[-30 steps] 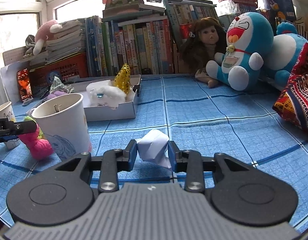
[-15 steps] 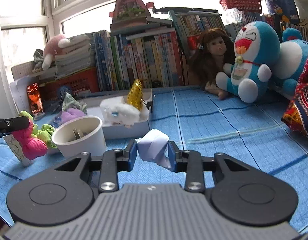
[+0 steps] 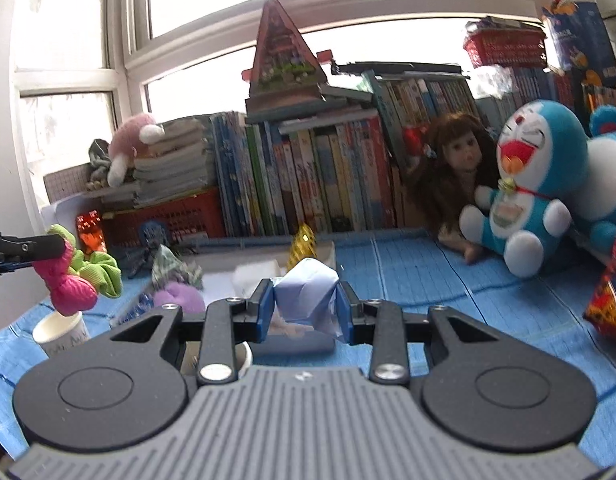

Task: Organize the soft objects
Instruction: 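Carry the scrunchie and white paper toward the white tray with both grippers, then lower the scrunchie into the tray and open the left gripper while the right gripper releases the paper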

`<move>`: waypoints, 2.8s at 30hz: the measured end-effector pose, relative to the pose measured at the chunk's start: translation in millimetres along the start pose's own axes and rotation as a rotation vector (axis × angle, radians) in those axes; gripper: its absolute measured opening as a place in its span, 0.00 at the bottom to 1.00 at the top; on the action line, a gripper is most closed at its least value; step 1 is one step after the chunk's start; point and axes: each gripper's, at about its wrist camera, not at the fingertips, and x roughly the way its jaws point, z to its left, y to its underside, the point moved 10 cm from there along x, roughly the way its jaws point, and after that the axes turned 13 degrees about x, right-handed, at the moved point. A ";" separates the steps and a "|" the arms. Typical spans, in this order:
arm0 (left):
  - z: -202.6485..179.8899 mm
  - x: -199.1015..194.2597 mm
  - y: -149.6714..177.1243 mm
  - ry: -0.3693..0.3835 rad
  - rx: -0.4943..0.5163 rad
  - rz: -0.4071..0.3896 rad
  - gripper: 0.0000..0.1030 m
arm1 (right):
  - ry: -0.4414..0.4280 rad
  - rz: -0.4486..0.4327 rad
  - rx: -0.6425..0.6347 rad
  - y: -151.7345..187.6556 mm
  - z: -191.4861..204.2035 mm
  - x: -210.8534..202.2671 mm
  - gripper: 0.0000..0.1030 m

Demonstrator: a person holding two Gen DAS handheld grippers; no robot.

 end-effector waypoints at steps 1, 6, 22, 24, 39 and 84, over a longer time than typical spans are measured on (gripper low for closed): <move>3.6 3.4 -4.2 0.002 -0.005 0.004 0.25 | -0.010 0.007 0.008 -3.4 3.4 2.9 0.38; 15.1 23.9 -24.1 0.006 0.022 0.027 0.25 | -0.062 0.047 0.022 -17.6 22.7 19.1 0.38; 45.0 165.9 -43.5 0.048 -0.033 0.307 0.26 | -0.091 0.384 -0.146 10.5 95.7 117.1 0.38; 49.4 185.6 -37.4 0.033 -0.028 0.335 0.26 | -0.084 0.418 -0.155 18.5 96.3 128.1 0.38; 76.1 274.4 -4.3 -0.024 -0.008 0.439 0.26 | -0.011 0.587 -0.179 59.8 92.4 188.6 0.38; 52.2 222.5 -8.9 0.031 0.149 0.441 0.55 | 0.049 0.579 -0.156 51.9 98.4 175.6 0.67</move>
